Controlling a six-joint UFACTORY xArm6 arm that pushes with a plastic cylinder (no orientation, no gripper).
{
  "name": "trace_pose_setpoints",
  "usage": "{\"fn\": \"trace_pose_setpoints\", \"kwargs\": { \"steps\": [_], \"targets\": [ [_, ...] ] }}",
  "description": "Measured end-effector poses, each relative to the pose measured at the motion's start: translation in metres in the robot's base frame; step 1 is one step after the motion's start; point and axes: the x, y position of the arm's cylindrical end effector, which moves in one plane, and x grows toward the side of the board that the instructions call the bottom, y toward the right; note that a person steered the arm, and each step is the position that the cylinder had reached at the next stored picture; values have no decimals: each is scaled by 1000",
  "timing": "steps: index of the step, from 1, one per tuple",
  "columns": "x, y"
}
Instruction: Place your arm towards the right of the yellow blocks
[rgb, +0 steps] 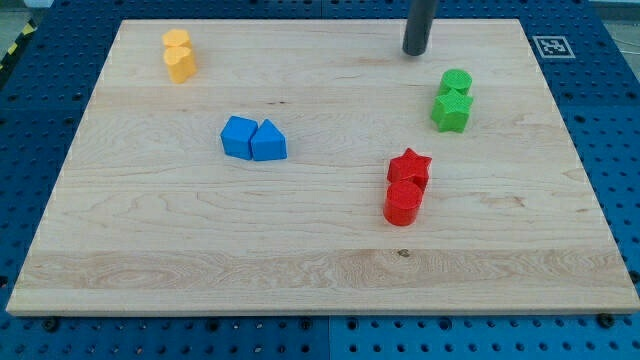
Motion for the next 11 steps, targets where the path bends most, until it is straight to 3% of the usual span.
{"fn": "trace_pose_setpoints", "kwargs": {
  "steps": [6, 9, 11],
  "targets": [
    [1, -133],
    [1, -163],
    [1, -226]
  ]
}}
